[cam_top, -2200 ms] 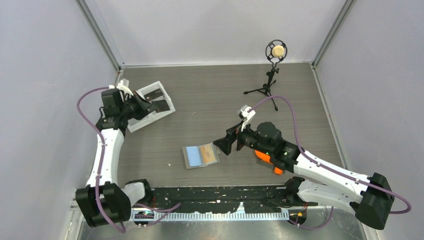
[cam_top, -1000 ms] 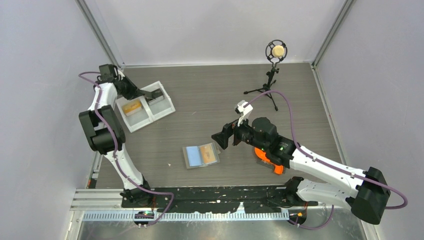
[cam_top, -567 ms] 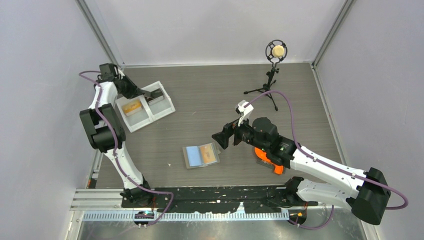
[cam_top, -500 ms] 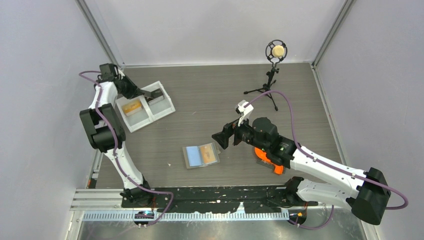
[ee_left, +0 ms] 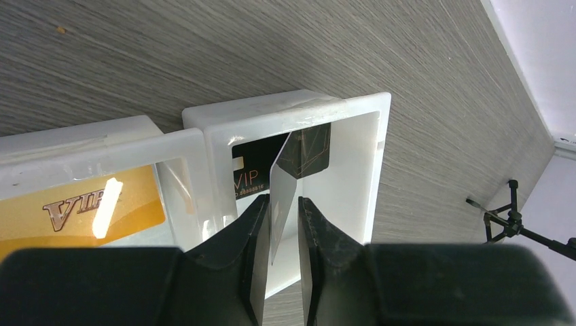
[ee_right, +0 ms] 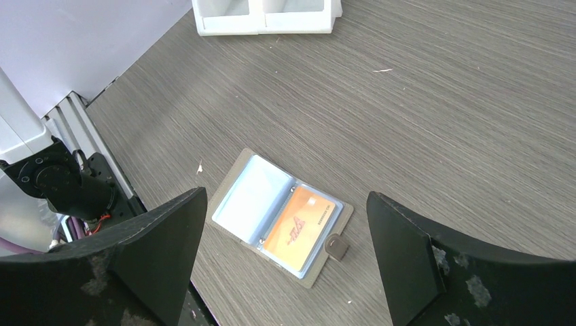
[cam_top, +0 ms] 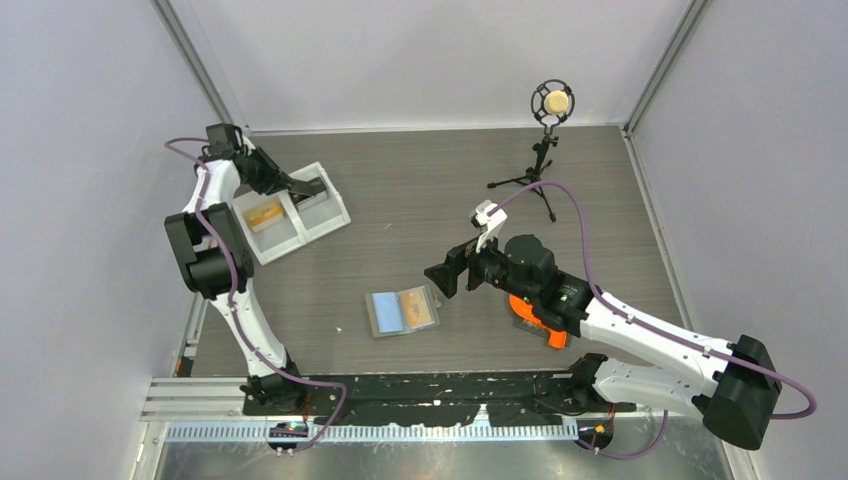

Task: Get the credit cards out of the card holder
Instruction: Place the credit card in the storage box.

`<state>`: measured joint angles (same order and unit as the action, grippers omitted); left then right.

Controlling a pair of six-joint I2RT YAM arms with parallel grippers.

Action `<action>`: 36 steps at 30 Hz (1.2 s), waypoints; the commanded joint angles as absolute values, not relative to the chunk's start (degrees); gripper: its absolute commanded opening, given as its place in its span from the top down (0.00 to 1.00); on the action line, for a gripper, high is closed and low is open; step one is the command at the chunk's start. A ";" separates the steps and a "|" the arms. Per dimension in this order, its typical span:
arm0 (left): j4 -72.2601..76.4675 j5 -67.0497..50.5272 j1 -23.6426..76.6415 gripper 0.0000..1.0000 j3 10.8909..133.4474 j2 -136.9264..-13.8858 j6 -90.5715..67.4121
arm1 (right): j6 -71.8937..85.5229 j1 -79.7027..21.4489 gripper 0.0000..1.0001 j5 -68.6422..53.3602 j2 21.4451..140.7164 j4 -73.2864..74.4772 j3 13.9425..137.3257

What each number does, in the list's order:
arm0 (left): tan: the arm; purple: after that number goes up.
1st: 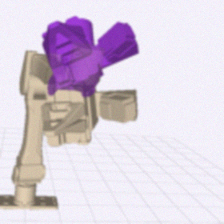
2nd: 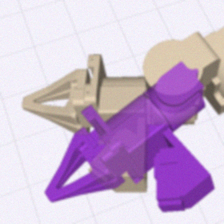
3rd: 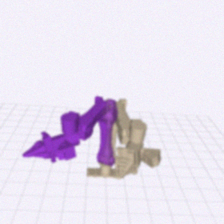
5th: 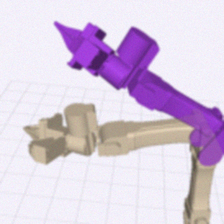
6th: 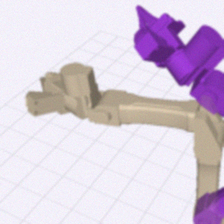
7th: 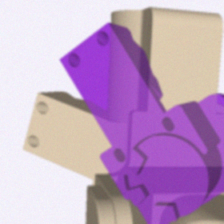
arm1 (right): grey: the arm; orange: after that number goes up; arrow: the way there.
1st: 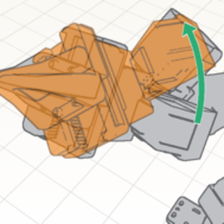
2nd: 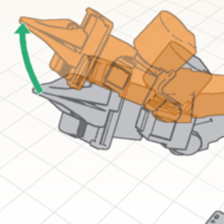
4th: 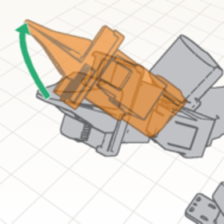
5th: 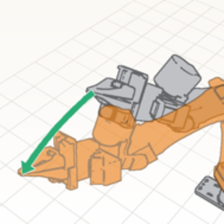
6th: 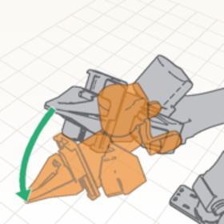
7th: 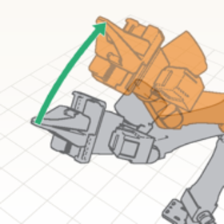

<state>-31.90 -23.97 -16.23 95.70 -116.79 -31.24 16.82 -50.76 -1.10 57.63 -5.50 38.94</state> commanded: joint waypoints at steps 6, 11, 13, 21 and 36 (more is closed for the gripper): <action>-30.61 -22.97 -15.69 0.73 98.39 -117.17 -31.04 | 16.17 -50.28 0.05 1.70 55.70 -6.94 40.95; -30.88 -22.66 -15.19 0.70 99.10 -117.94 -31.13 | 16.34 -50.10 0.05 2.04 55.53 -6.87 41.21; -30.93 -22.45 -14.84 0.69 99.33 -118.11 -31.21 | 16.35 -50.02 0.05 2.14 55.42 -6.92 41.14; -31.26 -21.86 -14.15 0.83 100.00 -118.74 -31.45 | 16.13 -49.64 0.05 2.32 55.46 -7.11 41.04; -28.83 -19.03 -14.07 0.96 97.69 -117.80 -34.38 | 15.92 -49.07 0.05 1.76 54.59 -7.17 40.73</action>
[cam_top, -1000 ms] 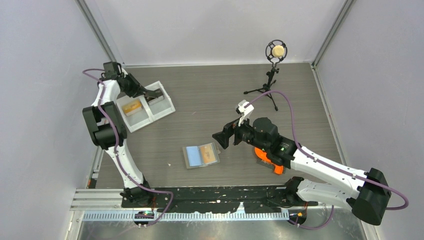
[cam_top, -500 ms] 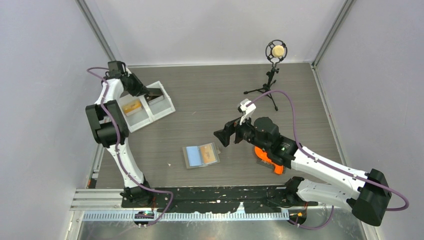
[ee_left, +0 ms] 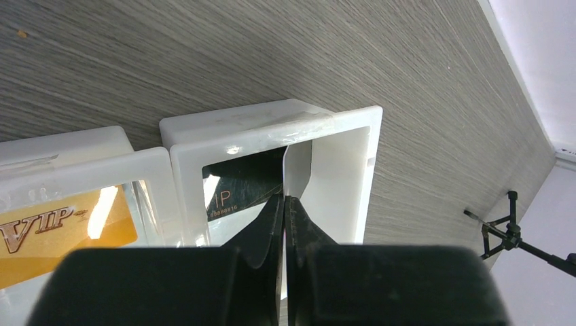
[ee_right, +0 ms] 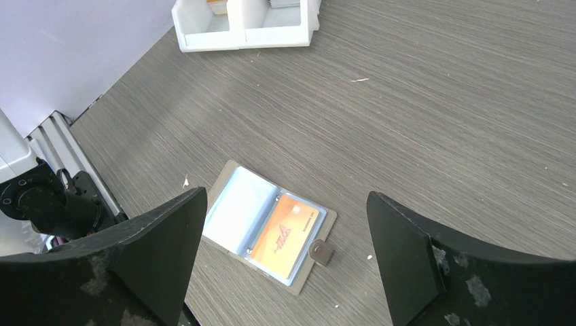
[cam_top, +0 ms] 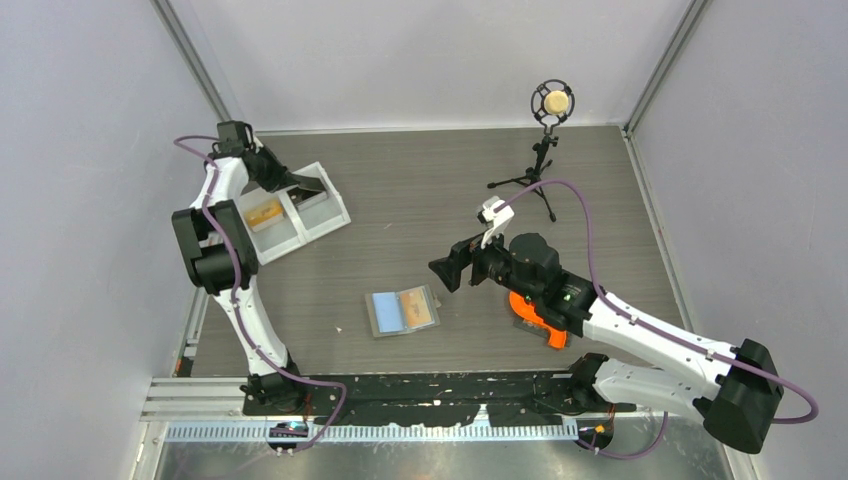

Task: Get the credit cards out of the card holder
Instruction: Place the credit card in the storage box.

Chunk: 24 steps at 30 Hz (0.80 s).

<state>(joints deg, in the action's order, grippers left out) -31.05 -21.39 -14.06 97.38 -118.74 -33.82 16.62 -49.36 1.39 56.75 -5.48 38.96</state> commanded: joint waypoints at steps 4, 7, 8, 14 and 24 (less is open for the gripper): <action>-29.53 -18.45 -14.06 0.75 97.77 -116.92 -34.14 | 15.91 -48.97 0.04 1.83 53.97 -6.91 40.65; -31.60 -17.06 -14.10 0.67 98.89 -115.71 -33.11 | 16.09 -48.96 0.05 1.58 54.13 -6.68 40.84; -32.43 -16.35 -14.12 0.65 99.41 -115.13 -32.73 | 16.46 -48.96 0.05 1.45 54.27 -6.24 41.08; -37.19 -12.45 -14.14 0.57 100.49 -110.78 -31.85 | 20.21 -49.00 0.05 2.98 55.03 -3.21 42.12; -42.11 -18.32 -11.43 0.56 86.26 -95.00 -30.63 | 28.19 -48.95 0.01 4.09 61.25 9.45 47.96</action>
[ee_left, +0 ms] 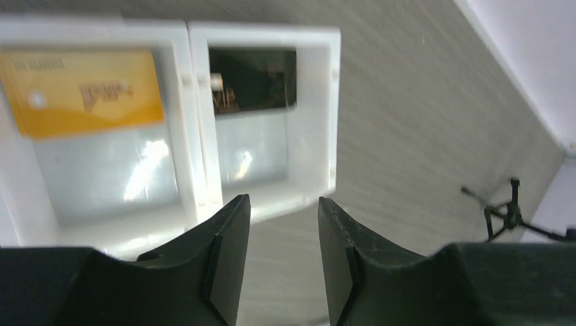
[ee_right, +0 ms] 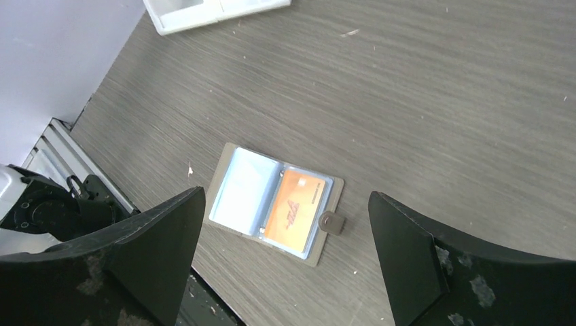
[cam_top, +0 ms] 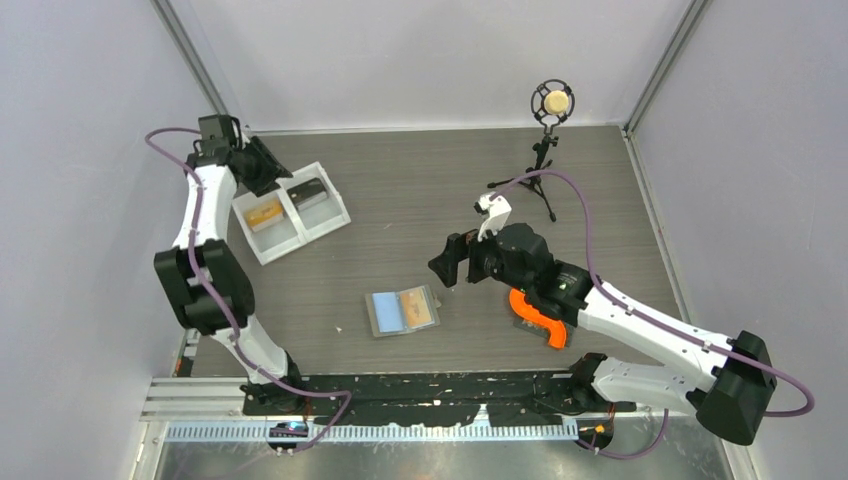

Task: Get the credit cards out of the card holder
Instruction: Place the credit card in the storage box, then remove the credit card from the card holder.

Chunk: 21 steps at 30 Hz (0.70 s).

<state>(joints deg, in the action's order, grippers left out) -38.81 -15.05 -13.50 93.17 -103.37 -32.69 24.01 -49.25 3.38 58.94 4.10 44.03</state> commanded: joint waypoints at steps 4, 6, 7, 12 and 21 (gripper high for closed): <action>-41.54 -19.67 -7.74 0.55 73.58 -84.38 -27.80 | 30.56 -48.95 0.04 3.56 62.75 11.11 47.61; -40.68 -20.25 -6.24 0.55 68.06 -79.60 -27.64 | 32.11 -48.96 0.09 2.88 62.72 9.79 45.92; -40.03 -21.38 -5.29 0.55 65.65 -77.27 -27.42 | 32.99 -48.96 0.10 2.46 62.57 9.16 45.15; -37.61 -27.14 2.34 0.56 54.26 -67.38 -27.91 | 34.93 -48.96 0.29 0.96 63.35 5.71 41.04; -24.16 -30.74 18.48 0.62 40.57 -60.98 -38.06 | 36.92 -49.45 0.49 -4.92 66.54 1.29 39.21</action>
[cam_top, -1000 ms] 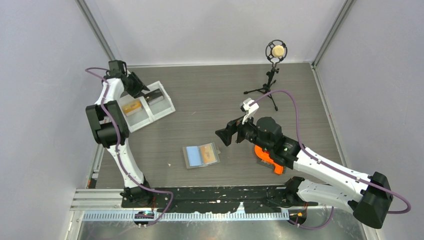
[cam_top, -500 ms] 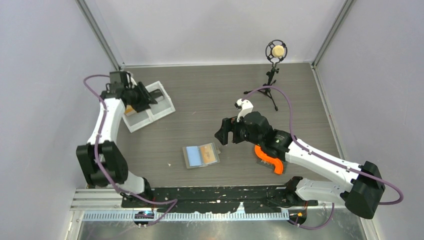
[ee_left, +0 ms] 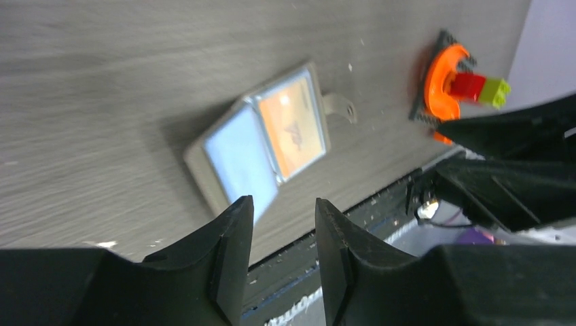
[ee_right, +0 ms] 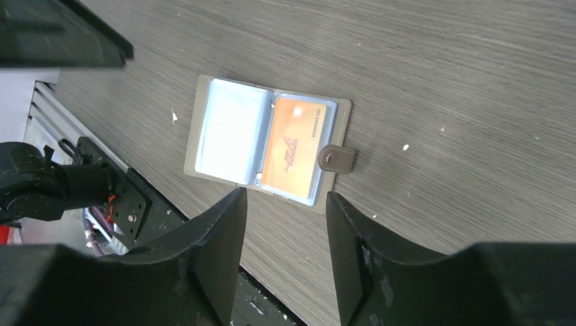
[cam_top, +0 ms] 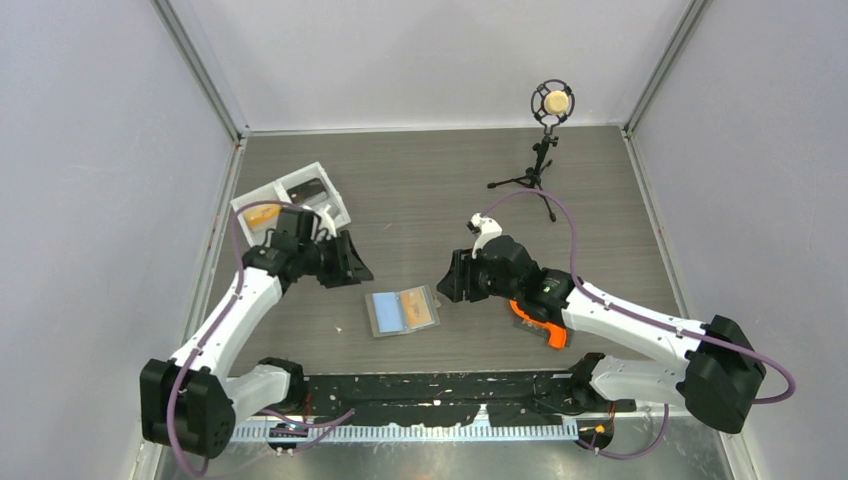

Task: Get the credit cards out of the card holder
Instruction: Remove the credit card from the card holder.

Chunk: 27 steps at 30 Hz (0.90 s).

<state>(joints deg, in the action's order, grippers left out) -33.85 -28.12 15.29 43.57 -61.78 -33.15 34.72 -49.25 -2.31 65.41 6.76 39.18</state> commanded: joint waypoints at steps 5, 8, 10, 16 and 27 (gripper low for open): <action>-19.31 -30.82 19.99 0.66 36.57 -64.48 -39.84 | 38.78 -51.52 0.51 -5.61 70.20 -1.15 39.72; -16.76 -30.93 20.29 0.66 34.35 -66.11 -40.18 | 39.80 -52.80 0.53 -5.55 73.10 -2.94 40.67; -15.82 -30.38 20.39 0.67 33.06 -67.14 -40.22 | 40.42 -53.64 0.53 -5.44 74.87 -3.71 41.17; -11.11 -27.94 21.26 0.69 28.17 -70.35 -41.44 | 41.16 -54.23 0.53 -6.04 82.02 -5.88 42.40; -12.85 -24.18 21.36 0.69 26.81 -72.65 -38.24 | 39.71 -54.23 0.52 -3.45 88.08 -4.78 43.93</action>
<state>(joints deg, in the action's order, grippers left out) -14.28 -26.98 21.06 27.03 -71.55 -40.10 40.27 -54.04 -5.32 87.57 -3.18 41.10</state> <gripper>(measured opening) 0.311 0.479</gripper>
